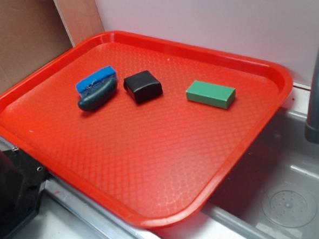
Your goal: Grab the green block.
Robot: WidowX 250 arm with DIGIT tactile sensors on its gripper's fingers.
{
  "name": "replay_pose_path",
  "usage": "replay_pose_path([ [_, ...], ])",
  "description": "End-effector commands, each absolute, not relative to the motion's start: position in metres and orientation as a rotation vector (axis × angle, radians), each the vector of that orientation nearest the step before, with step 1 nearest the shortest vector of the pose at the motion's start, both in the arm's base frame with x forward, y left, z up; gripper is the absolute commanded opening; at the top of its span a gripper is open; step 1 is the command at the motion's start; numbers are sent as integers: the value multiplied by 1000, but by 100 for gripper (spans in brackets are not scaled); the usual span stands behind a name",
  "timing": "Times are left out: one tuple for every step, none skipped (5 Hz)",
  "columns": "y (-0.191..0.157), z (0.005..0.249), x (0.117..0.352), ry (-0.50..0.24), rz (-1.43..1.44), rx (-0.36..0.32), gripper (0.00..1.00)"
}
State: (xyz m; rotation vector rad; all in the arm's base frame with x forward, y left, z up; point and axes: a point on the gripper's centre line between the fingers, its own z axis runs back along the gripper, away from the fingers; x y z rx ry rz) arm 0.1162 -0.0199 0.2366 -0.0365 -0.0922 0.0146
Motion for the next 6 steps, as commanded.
replay_pose_path([
  [-20, 237, 116, -92, 15, -37, 100],
  [-19, 230, 132, -80, -77, -31, 100],
  [-21, 222, 150, -90, -183, -14, 100],
  [-26, 207, 181, -153, -360, 10, 100],
  [-42, 188, 211, -242, -607, -32, 100],
  [-53, 172, 239, -290, -811, -95, 100],
])
